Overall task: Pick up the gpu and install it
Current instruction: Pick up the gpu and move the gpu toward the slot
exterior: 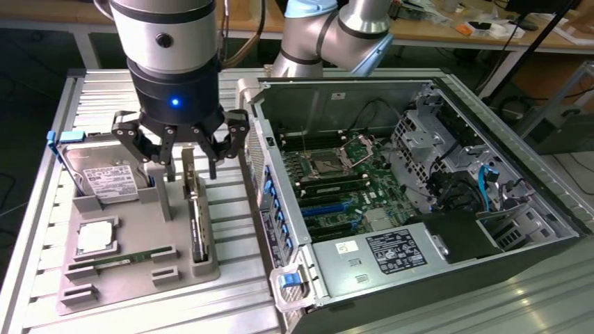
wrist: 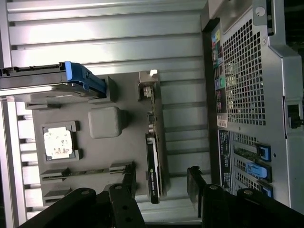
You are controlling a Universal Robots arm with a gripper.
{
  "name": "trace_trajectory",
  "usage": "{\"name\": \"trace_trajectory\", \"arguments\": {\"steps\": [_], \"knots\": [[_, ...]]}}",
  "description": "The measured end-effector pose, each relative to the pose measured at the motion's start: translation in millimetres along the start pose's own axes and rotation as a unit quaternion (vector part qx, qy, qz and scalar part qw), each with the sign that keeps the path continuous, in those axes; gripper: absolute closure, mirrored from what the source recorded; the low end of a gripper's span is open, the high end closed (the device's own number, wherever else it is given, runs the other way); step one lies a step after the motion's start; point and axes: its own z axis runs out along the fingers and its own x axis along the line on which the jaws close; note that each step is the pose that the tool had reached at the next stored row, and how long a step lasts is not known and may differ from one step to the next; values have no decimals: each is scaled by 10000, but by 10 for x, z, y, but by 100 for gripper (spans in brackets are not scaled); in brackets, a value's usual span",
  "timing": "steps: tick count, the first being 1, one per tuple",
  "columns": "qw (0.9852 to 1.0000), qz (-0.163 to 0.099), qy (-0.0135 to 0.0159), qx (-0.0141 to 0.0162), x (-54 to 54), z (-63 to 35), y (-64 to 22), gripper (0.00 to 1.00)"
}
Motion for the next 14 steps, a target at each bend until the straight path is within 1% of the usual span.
{"name": "trace_trajectory", "arguments": {"steps": [8,10,14], "knots": [[10000,0,0,0,5,38,-24,44],[10000,0,-1,-1,6,53,-41,44],[10000,-3,0,0,22,211,-58,44]]}}
